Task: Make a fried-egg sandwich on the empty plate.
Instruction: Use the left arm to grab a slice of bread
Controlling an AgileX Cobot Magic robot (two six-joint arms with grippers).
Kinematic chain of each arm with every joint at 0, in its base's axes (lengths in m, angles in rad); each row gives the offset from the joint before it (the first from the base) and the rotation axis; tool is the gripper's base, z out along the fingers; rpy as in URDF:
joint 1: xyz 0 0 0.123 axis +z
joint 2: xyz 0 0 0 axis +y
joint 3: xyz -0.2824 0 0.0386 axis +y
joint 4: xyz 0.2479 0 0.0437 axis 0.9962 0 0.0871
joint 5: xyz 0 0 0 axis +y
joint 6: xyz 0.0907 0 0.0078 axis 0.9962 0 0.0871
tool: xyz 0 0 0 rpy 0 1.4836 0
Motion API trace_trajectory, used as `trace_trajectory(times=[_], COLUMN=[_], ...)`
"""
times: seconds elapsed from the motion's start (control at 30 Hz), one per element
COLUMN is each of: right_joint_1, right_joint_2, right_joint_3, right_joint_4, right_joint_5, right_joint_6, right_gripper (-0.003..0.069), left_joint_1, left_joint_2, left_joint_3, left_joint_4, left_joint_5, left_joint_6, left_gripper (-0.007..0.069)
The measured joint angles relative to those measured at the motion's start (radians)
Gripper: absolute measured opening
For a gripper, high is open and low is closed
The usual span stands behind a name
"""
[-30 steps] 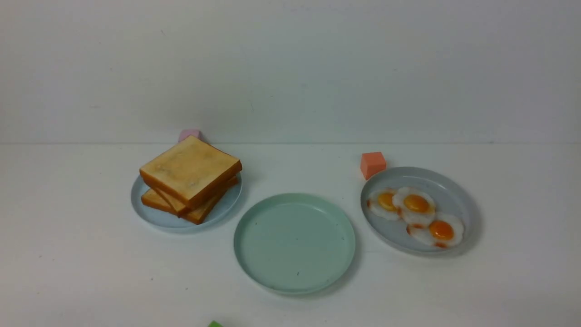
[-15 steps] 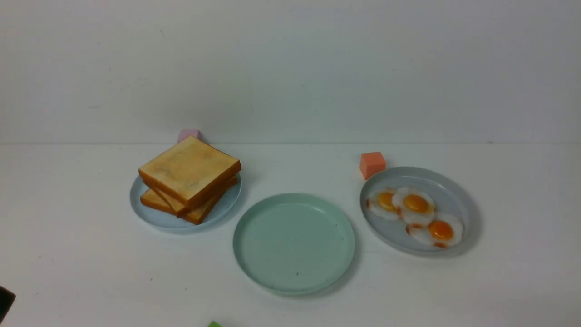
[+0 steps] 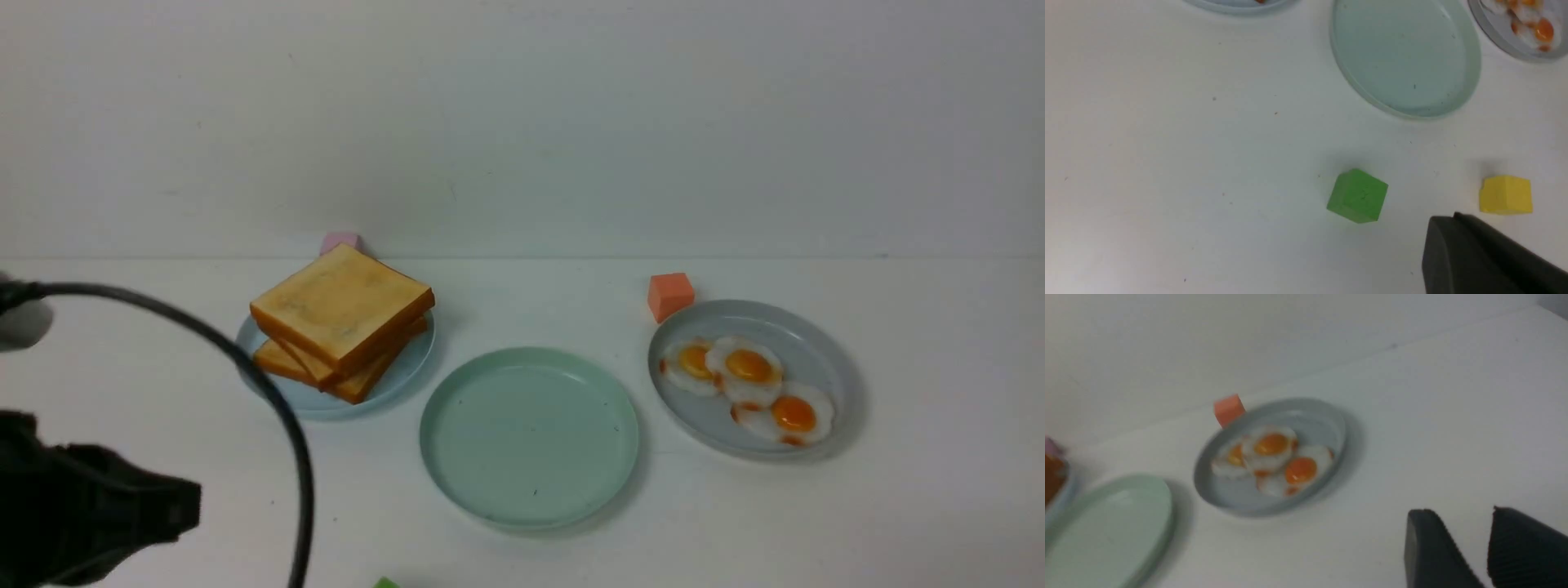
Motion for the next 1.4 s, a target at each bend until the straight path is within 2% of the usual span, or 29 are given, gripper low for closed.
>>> trace_trajectory(times=[0.13, 0.27, 0.37, 0.43, 0.5, 0.53, 0.57, 0.6, 0.63, 0.7, 0.73, 0.8, 0.9, 1.0, 1.13, 1.23, 1.33, 1.4], right_joint_1=[0.0, 0.0, 0.027, 0.077, 0.138, 0.146, 0.201, 0.217, 0.282, 0.365, 0.371, 0.442, 0.499, 0.521, 0.525, 0.526, 0.526, 0.526], right_joint_2=[0.0, 0.0, 0.003, 0.038, 0.104, 0.113, 0.182, 0.203, 0.292, 0.414, 0.424, 0.532, 0.61, 0.643, 0.659, 0.659, 0.659, 0.659], right_joint_3=[0.0, 0.0, -0.057, -0.174, -0.318, -0.335, -0.459, -0.494, -0.613, -0.793, -0.806, -0.926, -1.037, -1.089, -1.129, -1.13, -1.13, -1.13], right_joint_4=[0.054, 0.07, 0.065, 0.055, 0.052, 0.052, 0.052, 0.053, 0.057, 0.074, 0.078, 0.099, 0.113, 0.113, 0.113, 0.113, 0.113, 0.113], right_joint_5=[-0.127, -0.167, -0.078, 0.062, 0.224, 0.244, 0.392, 0.437, 0.598, 0.859, 0.878, 1.028, 1.064, 1.072, 1.08, 1.082, 1.082, 1.082], right_joint_6=[0.079, 0.171, 0.21, 0.203, 0.153, 0.144, 0.073, 0.052, -0.029, -0.116, -0.122, -0.188, -0.249, -0.297, -0.378, -0.391, -0.393, -0.393], right_gripper=[0.0241, 0.0241, 0.0241, 0.0241, 0.0241, 0.0241, 0.0241, 0.0241, 0.0241, 0.0241, 0.0241, 0.0241, 0.0237, 0.0192, 0.0003, -0.0011, -0.001, -0.001], left_joint_1=[-0.071, -0.119, -0.154, -0.185, -0.212, -0.212, -0.225, -0.227, -0.229, -0.224, -0.221, -0.2, -0.156, -0.117, -0.079, -0.08, -0.081, -0.081], left_joint_2=[0.142, 0.255, 0.332, 0.383, 0.426, 0.431, 0.466, 0.481, 0.516, 0.575, 0.58, 0.653, 0.75, 0.819, 0.927, 0.958, 0.972, 0.991], left_joint_3=[-0.094, -0.16, -0.201, -0.227, -0.25, -0.253, -0.276, -0.287, -0.32, -0.381, -0.387, -0.459, -0.545, -0.602, -0.69, -0.714, -0.722, -0.726], left_joint_4=[0.048, 0.069, 0.102, 0.123, 0.14, 0.142, 0.156, 0.162, 0.179, 0.215, 0.218, 0.247, 0.269, 0.275, 0.318, 0.368, 0.399, 0.423], left_joint_5=[0.01, 0.01, -0.005, -0.014, -0.021, -0.021, -0.024, -0.025, -0.025, -0.024, -0.023, -0.017, 0.002, 0.027, 0.052, 0.045, 0.005, -0.042], left_joint_6=[0.023, 0.026, 0.027, 0.028, 0.028, 0.028, 0.028, 0.028, 0.024, -0.004, -0.008, -0.035, -0.043, -0.046, -0.046, -0.046, -0.046, -0.041], left_gripper=[-0.0013, -0.0013, -0.0013, -0.0013, -0.0013, -0.0013, -0.0013, -0.0013, -0.0013, -0.0013, -0.0013, -0.0013, -0.0013, -0.0013, -0.0013, -0.0003, 0.0041, 0.0132])
